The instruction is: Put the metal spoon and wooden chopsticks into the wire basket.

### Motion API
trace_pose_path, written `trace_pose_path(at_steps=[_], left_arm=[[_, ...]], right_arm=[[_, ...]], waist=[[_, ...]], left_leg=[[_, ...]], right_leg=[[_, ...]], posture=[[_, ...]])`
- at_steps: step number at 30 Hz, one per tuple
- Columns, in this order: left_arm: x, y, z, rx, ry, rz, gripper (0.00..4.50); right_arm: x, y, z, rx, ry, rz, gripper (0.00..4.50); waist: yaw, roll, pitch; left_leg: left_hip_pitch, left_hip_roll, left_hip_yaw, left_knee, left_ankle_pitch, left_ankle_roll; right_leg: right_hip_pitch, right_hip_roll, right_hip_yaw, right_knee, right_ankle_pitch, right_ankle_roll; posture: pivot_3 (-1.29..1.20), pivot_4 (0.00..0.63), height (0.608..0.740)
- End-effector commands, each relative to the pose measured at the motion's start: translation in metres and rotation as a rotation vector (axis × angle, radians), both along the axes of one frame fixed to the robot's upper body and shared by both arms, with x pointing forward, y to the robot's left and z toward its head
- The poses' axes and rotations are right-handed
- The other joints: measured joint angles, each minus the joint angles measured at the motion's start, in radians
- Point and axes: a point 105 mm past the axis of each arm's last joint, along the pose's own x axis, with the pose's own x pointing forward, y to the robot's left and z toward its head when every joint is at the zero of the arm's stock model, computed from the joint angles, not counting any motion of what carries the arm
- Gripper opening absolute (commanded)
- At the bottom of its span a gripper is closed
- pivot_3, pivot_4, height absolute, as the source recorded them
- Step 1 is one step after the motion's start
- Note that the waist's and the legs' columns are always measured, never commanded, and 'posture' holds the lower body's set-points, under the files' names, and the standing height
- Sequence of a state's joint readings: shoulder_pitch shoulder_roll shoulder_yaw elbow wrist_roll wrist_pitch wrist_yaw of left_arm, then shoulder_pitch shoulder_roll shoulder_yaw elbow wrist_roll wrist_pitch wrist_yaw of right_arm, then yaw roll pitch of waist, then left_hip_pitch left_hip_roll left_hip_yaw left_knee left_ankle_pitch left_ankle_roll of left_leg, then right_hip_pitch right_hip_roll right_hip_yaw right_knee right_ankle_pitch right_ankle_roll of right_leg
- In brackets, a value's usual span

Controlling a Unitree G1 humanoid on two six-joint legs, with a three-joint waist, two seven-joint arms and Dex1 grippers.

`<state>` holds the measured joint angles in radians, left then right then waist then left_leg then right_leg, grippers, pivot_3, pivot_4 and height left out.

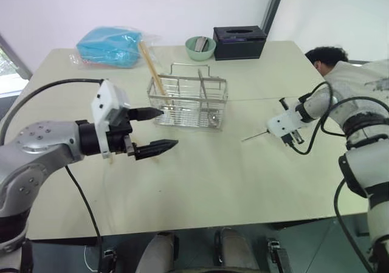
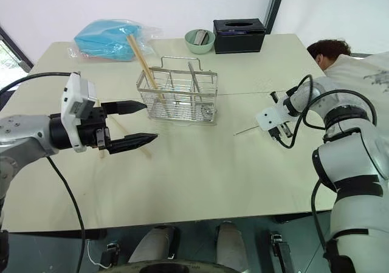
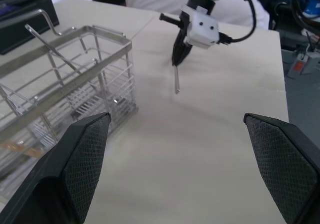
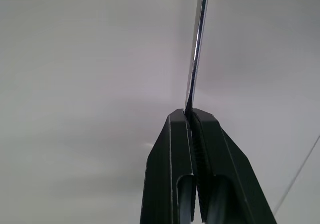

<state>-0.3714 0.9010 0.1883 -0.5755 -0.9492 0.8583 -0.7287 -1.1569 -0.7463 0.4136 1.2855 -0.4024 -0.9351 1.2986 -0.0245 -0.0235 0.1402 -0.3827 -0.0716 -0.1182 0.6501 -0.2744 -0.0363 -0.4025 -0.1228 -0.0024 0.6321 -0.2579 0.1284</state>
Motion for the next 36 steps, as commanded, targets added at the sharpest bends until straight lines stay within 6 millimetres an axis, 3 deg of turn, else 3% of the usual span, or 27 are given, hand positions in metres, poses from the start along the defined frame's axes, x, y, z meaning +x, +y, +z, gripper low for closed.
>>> trace_pose_path(at_steps=[1,4,7,10,14,18,24,32,36], left_arm=[[0.006,0.004,0.014,-0.016,-0.067,0.015,4.50],[0.011,0.007,0.017,-0.015,-0.081,0.023,4.50],[0.015,0.010,0.020,-0.016,-0.094,0.029,4.50],[0.020,0.012,0.023,-0.018,-0.105,0.033,4.50],[0.024,0.012,0.025,-0.021,-0.110,0.023,4.50],[0.027,0.011,0.025,-0.020,-0.117,0.016,4.50],[0.028,0.009,0.026,-0.026,-0.129,0.010,4.50],[0.026,0.012,0.031,-0.035,-0.150,0.038,4.50],[0.025,0.016,0.031,-0.035,-0.155,0.061,4.50]], right_arm=[[-0.016,0.023,0.028,0.234,0.018,0.112,0.05],[-0.049,0.038,0.043,0.390,0.108,0.146,0.05],[-0.082,0.062,0.073,0.619,0.249,0.125,0.05],[-0.100,0.083,0.100,0.826,0.333,0.073,0.05],[-0.095,0.105,0.137,1.099,0.293,-0.014,0.05],[-0.059,0.118,0.169,1.379,0.121,-0.200,0.05],[-0.013,0.120,0.165,1.456,-0.090,-0.408,0.05],[0.003,0.133,0.122,1.357,-0.095,-0.444,0.05],[0.001,0.137,0.111,1.347,-0.044,-0.448,1.95]], waist=[[0.001,0.000,0.000],[0.014,0.002,0.001],[0.015,0.003,0.002],[0.011,0.001,0.001],[0.014,-0.001,-0.001],[0.015,-0.002,-0.001],[0.018,-0.003,-0.002],[0.009,-0.003,-0.002],[0.009,-0.003,-0.002]], left_leg=[[0.001,0.000,0.000,0.000,0.000,0.000],[0.004,0.002,-0.003,0.000,0.000,0.000],[0.002,0.000,-0.007,0.000,0.000,0.000],[-0.001,0.001,-0.008,0.000,-0.001,0.001],[-0.002,0.002,-0.009,0.000,-0.001,0.001],[-0.003,0.001,-0.008,0.000,0.000,0.001],[-0.008,-0.002,-0.011,0.000,0.000,0.000],[-0.008,-0.001,-0.011,0.000,0.000,0.000],[-0.007,0.000,-0.012,0.000,0.001,0.000]], right_leg=[[0.001,0.000,0.000,0.000,0.000,0.000],[0.005,0.000,0.000,0.000,0.000,0.000],[0.004,-0.001,0.000,-0.001,0.000,0.000],[0.001,-0.001,0.000,-0.001,-0.001,-0.002],[0.001,-0.001,0.000,-0.002,-0.002,-0.004],[-0.001,-0.001,0.000,-0.002,-0.002,-0.005],[-0.007,-0.001,-0.001,-0.001,0.001,-0.001],[-0.006,0.001,-0.001,0.000,0.001,-0.001],[-0.006,0.003,-0.002,0.001,0.001,-0.001]], posture=[[0.00,0.150,0.654],[0.00,0.150,0.654],[0.00,0.150,0.654],[0.00,0.150,0.654],[0.00,0.150,0.654],[0.00,0.150,0.654],[0.00,0.150,0.654],[0.00,0.150,0.654],[0.00,0.150,0.654]])
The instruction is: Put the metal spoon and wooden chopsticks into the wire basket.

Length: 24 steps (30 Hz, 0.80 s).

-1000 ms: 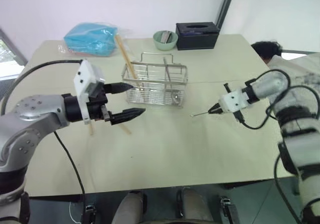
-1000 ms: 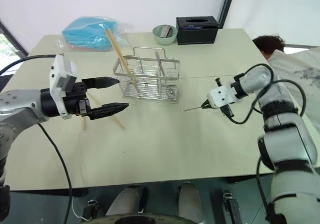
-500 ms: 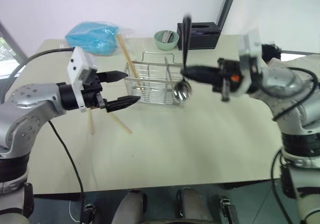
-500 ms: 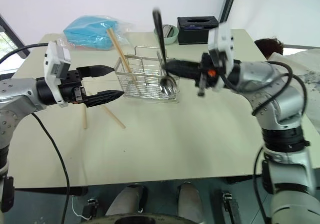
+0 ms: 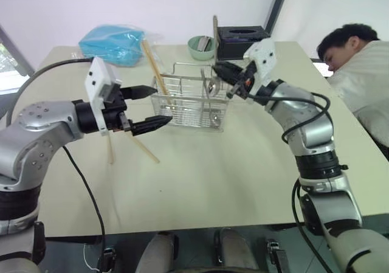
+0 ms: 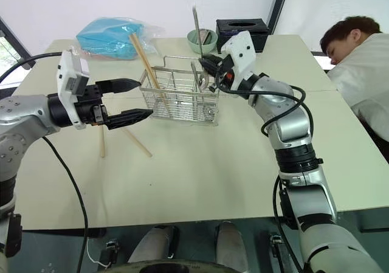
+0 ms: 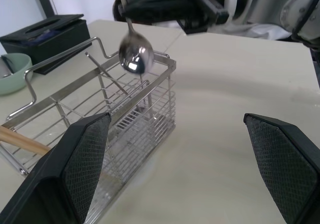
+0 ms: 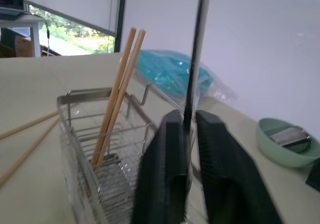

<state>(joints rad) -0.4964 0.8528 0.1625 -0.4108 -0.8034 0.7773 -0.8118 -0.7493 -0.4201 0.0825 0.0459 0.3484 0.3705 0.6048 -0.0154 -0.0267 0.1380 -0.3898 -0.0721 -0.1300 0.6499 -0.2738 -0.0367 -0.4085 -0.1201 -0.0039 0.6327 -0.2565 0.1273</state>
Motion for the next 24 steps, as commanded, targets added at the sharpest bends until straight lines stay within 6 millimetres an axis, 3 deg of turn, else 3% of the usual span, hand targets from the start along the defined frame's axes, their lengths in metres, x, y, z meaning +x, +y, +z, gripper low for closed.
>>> trace_pose_path(at_steps=[1,5,11,15,17,20,24], left_arm=[[-0.004,0.005,0.013,-0.006,-0.058,0.026,4.50],[-0.004,0.011,0.013,-0.023,-0.056,0.061,4.50],[0.007,0.040,0.026,-0.170,-0.060,0.266,4.50],[0.035,0.089,0.032,-0.270,-0.055,0.633,4.50],[0.047,0.116,0.025,-0.297,0.003,0.836,4.50],[0.060,0.154,0.001,-0.322,0.162,1.131,4.50],[0.068,0.170,-0.032,-0.289,0.341,1.302,4.50]], right_arm=[[-0.003,0.003,0.009,-0.005,-0.053,0.001,2.49],[-0.002,0.000,0.014,0.010,-0.068,-0.028,4.49],[-0.007,-0.025,0.054,0.103,-0.114,-0.041,4.49],[-0.037,-0.037,0.078,0.122,-0.139,0.102,4.49],[-0.056,-0.038,0.079,0.081,-0.145,0.180,4.49],[-0.083,-0.040,0.065,-0.002,-0.092,0.285,4.49],[-0.102,-0.040,0.041,-0.052,-0.009,0.334,4.49]], waist=[[0.000,0.000,0.000],[0.000,0.000,0.000],[0.003,0.000,0.000],[0.007,0.000,0.000],[0.006,0.000,0.000],[0.006,-0.003,-0.002],[0.004,-0.004,-0.002]], left_leg=[[0.000,0.000,0.000,0.000,0.000,0.000],[0.001,0.000,0.000,0.000,0.001,-0.001],[0.001,0.000,-0.001,0.000,0.001,-0.001],[0.001,0.000,-0.003,0.000,0.001,-0.001],[0.001,0.000,-0.004,0.000,0.001,-0.001],[0.001,-0.001,-0.004,0.000,0.001,-0.001],[0.001,-0.001,-0.004,0.001,0.001,-0.001]], right_leg=[[0.000,0.000,0.000,0.000,0.000,0.000],[0.001,0.001,0.000,0.000,0.000,-0.001],[0.000,0.001,0.000,0.000,0.000,-0.001],[0.001,0.001,-0.001,0.000,0.000,-0.001],[0.002,0.001,-0.001,0.000,0.000,0.000],[0.003,0.001,-0.001,0.000,0.000,0.000],[0.003,0.001,-0.001,0.000,0.001,0.001]], posture=[[0.00,0.150,0.654],[0.00,0.150,0.654],[0.00,0.150,0.654],[0.00,0.150,0.654],[0.00,0.150,0.654],[0.00,0.150,0.654],[0.00,0.150,0.654]])
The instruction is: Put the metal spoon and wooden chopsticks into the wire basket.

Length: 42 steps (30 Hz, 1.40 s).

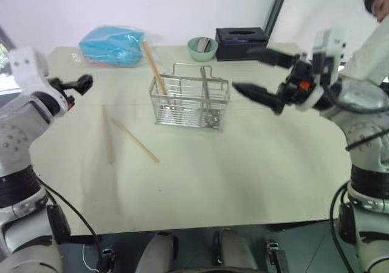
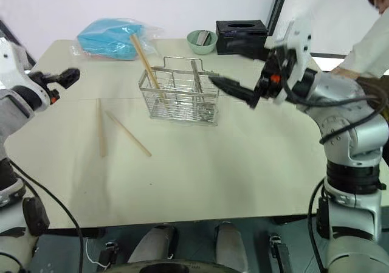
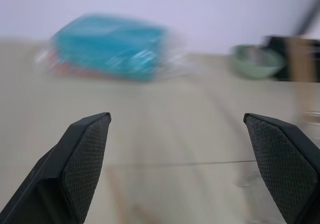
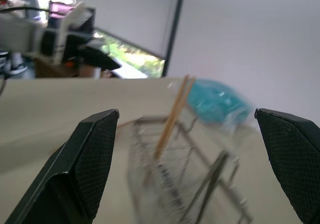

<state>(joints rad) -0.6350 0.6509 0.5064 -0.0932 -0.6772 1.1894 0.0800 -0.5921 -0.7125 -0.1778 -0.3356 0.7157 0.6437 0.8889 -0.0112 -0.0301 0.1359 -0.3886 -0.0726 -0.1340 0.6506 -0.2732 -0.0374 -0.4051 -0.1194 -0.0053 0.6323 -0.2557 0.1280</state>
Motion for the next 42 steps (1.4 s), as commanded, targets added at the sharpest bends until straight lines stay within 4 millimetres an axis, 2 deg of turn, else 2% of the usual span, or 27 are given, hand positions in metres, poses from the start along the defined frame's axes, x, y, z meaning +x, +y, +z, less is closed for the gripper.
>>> trace_pose_path(at_steps=[1,12,17,27,30,37,42], left_arm=[[0.002,0.013,-0.015,0.004,0.114,0.110,4.50],[0.020,-0.011,-0.079,-0.023,0.357,0.025,4.50],[0.022,-0.014,-0.094,-0.030,0.412,0.008,4.50],[0.032,-0.032,-0.123,-0.031,0.495,-0.074,4.50],[0.036,-0.035,-0.125,-0.039,0.497,-0.082,3.61],[0.039,-0.031,-0.125,-0.058,0.495,-0.047,0.10],[0.037,-0.020,-0.125,-0.070,0.499,0.010,0.03]], right_arm=[[-0.019,0.005,-0.001,-0.009,-0.008,0.051,4.49],[-0.032,0.016,-0.022,0.058,0.084,0.008,4.49],[-0.034,0.017,-0.025,0.078,0.101,-0.012,4.49],[-0.035,0.018,-0.026,0.127,0.111,-0.042,4.49],[-0.034,0.016,-0.025,0.135,0.109,-0.058,4.50],[-0.033,0.013,-0.025,0.144,0.104,-0.082,4.50],[-0.031,0.010,-0.024,0.141,0.104,-0.090,4.50]], waist=[[-0.002,0.000,0.000],[0.005,-0.002,-0.001],[0.005,-0.002,-0.001],[0.027,0.000,-0.004],[0.029,0.000,-0.005],[0.030,0.000,-0.005],[0.026,0.000,-0.005]], left_leg=[[0.000,0.000,0.000,0.000,0.000,0.000],[-0.001,0.000,0.000,0.000,0.000,-0.001],[-0.002,0.000,0.000,0.000,0.000,-0.001],[-0.001,0.000,0.000,0.000,0.000,-0.001],[0.000,0.000,0.000,0.000,0.000,-0.001],[0.000,-0.001,0.000,0.000,0.000,-0.001],[0.000,-0.001,0.000,0.000,0.000,-0.001]], right_leg=[[0.000,0.000,0.000,0.000,0.000,0.000],[-0.001,-0.002,0.000,0.000,0.000,0.000],[-0.002,-0.002,0.000,0.000,0.000,0.000],[-0.001,-0.003,0.000,0.000,0.000,0.000],[-0.001,-0.003,0.000,0.000,0.000,0.000],[0.000,-0.003,0.000,0.000,0.000,0.000],[0.000,-0.003,0.000,0.000,0.000,0.000]], posture=[[0.00,0.150,0.654],[0.00,0.150,0.654],[0.00,0.150,0.654],[0.00,0.150,0.654],[0.00,0.150,0.654],[0.00,0.150,0.654],[0.00,0.150,0.654]])
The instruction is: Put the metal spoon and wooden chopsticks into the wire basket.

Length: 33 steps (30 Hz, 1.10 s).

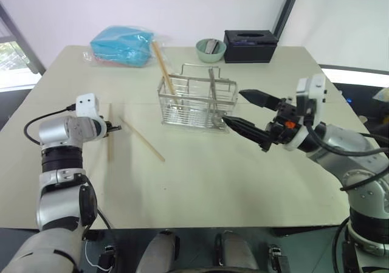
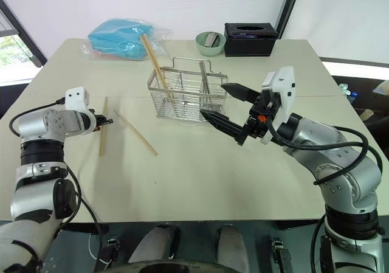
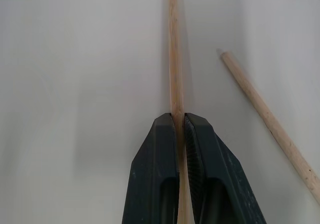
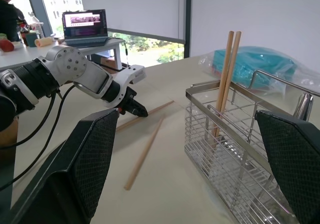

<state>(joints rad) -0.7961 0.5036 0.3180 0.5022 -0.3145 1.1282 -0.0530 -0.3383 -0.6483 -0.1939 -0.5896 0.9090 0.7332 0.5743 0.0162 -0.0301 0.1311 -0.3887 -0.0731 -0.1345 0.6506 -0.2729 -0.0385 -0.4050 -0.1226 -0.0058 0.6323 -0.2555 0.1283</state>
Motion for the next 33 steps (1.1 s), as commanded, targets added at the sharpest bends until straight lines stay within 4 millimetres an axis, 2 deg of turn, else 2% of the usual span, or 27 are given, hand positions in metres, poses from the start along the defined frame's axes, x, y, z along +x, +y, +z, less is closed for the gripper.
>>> trace_pose_path(at_steps=[1,5,8,9,10,13,14,15,17,20,23,28,33], left_arm=[[-0.002,0.005,-0.005,-0.009,0.020,0.035,0.03],[-0.002,0.019,0.004,0.025,-0.034,0.099,0.03],[0.007,0.041,0.045,0.050,-0.280,0.183,0.03],[0.011,0.046,0.069,0.023,-0.420,0.212,0.03],[0.011,0.050,0.083,0.003,-0.509,0.232,0.03],[0.004,0.057,0.151,-0.117,-0.882,0.292,0.03],[0.001,0.057,0.163,-0.153,-0.951,0.303,0.03],[-0.001,0.050,0.183,-0.241,-1.040,0.290,0.03],[-0.001,0.034,0.207,-0.378,-1.141,0.244,0.03],[0.007,-0.009,0.232,-0.507,-1.194,0.098,0.03],[0.014,-0.051,0.243,-0.540,-1.194,-0.043,0.03],[0.018,-0.111,0.248,-0.460,-1.204,-0.273,0.03],[0.019,-0.145,0.244,-0.383,-1.210,-0.416,0.03]], right_arm=[[-0.005,-0.005,0.013,0.004,-0.067,-0.009,4.50],[-0.003,-0.011,0.012,-0.005,-0.062,-0.018,4.50],[-0.003,-0.018,0.006,-0.055,-0.045,-0.026,4.50],[-0.004,-0.020,0.003,-0.073,-0.042,-0.027,4.50],[-0.004,-0.021,0.002,-0.083,-0.040,-0.027,4.50],[-0.003,-0.023,0.000,-0.079,-0.031,-0.043,4.50],[-0.003,-0.024,0.000,-0.075,-0.030,-0.047,4.50],[-0.003,-0.022,0.000,-0.065,-0.028,-0.049,4.50],[-0.004,-0.018,-0.001,-0.050,-0.025,-0.051,4.50],[-0.008,-0.012,-0.002,-0.035,-0.023,-0.055,4.50],[-0.010,-0.008,-0.001,-0.028,-0.025,-0.063,4.50],[-0.007,-0.010,-0.001,-0.045,-0.040,-0.113,4.50],[-0.004,-0.020,0.003,-0.047,-0.060,-0.185,4.50]], waist=[[-0.002,0.000,0.000],[-0.003,0.000,0.000],[-0.005,-0.002,0.000],[-0.005,-0.003,0.000],[-0.004,-0.004,0.001],[-0.003,-0.004,0.001],[-0.002,-0.004,0.001],[0.000,-0.005,0.000],[0.005,-0.005,0.000],[0.020,-0.005,0.000],[0.023,-0.005,0.000],[0.021,-0.005,0.000],[0.020,-0.005,0.001]], left_leg=[[0.000,0.000,0.000,0.000,0.000,0.000],[0.000,0.000,0.000,0.000,0.000,0.000],[0.000,0.001,0.000,0.000,0.000,0.000],[-0.001,0.001,0.000,-0.001,0.000,0.000],[-0.002,0.001,0.000,-0.001,0.000,0.000],[-0.003,0.001,0.001,-0.001,0.000,0.000],[-0.003,0.001,0.001,0.000,0.000,0.000],[-0.003,0.001,0.001,0.000,0.000,0.000],[-0.003,0.000,0.001,0.001,0.000,0.000],[-0.003,0.000,0.001,0.003,0.000,0.000],[-0.003,-0.001,0.001,0.003,0.000,0.000],[-0.003,0.000,0.001,0.003,0.000,0.000],[-0.003,0.000,0.002,0.002,0.000,0.000]], right_leg=[[0.000,0.000,0.000,0.000,0.000,0.000],[0.000,0.000,0.000,0.000,0.000,0.000],[-0.001,0.000,0.000,0.000,0.000,0.000],[-0.002,0.000,0.000,0.000,0.000,0.000],[-0.003,0.001,0.000,0.000,0.000,0.000],[-0.003,0.000,0.000,-0.002,0.000,0.000],[-0.003,-0.001,0.000,-0.002,0.000,0.000],[-0.003,-0.001,0.000,-0.002,0.000,0.000],[-0.001,-0.002,-0.001,-0.002,0.000,0.000],[0.000,-0.002,-0.001,-0.003,0.001,0.001],[0.001,-0.001,-0.001,-0.002,0.001,0.002],[0.000,0.000,-0.001,-0.002,0.001,0.002],[-0.001,0.001,-0.001,-0.002,0.001,0.001]], posture=[[0.00,0.150,0.654],[0.00,0.150,0.654],[0.00,0.150,0.654],[0.00,0.150,0.654],[0.00,0.150,0.654],[0.00,0.150,0.654],[0.00,0.150,0.654],[0.00,0.150,0.654],[0.00,0.150,0.654],[0.00,0.150,0.654],[0.00,0.150,0.654],[0.00,0.150,0.654],[0.00,0.150,0.654]])
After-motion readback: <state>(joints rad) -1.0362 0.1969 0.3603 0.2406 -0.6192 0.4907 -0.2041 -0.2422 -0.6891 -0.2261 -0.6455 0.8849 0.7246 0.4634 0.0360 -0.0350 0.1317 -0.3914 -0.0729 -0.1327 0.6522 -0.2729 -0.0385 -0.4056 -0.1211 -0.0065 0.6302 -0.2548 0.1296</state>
